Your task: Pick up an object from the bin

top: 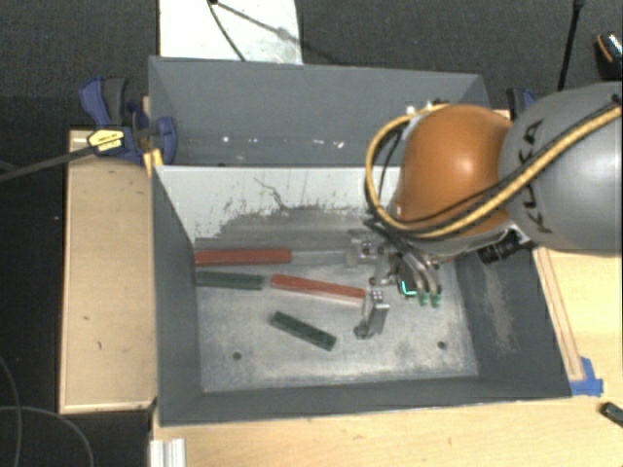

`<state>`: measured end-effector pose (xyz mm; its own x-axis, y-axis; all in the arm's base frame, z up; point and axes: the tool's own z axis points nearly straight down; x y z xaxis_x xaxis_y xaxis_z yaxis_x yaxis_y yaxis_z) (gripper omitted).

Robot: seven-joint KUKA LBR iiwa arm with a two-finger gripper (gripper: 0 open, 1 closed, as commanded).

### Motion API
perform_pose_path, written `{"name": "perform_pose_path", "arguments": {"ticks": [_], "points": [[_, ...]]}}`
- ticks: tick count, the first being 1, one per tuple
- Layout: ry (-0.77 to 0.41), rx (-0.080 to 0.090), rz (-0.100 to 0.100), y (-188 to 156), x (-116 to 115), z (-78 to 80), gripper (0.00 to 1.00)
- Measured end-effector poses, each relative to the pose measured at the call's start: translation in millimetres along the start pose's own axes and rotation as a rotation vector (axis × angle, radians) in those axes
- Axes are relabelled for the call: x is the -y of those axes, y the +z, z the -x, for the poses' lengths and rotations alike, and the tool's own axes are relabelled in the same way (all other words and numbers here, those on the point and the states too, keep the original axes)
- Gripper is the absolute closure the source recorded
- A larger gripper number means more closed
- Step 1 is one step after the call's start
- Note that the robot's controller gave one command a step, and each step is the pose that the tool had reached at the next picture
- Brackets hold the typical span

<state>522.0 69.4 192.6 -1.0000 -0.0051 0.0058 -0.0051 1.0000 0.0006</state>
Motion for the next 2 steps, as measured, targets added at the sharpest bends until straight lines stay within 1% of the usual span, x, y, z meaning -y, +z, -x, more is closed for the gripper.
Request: {"name": "perform_pose_path", "arguments": {"ticks": [1, 2], "points": [[-0.27, 0.004, -0.001, 124.0, -13.3, 48.5, 0.0], [-0.264, 0.006, 0.0, 121.5, -13.1, 48.8, 1.0]]}}
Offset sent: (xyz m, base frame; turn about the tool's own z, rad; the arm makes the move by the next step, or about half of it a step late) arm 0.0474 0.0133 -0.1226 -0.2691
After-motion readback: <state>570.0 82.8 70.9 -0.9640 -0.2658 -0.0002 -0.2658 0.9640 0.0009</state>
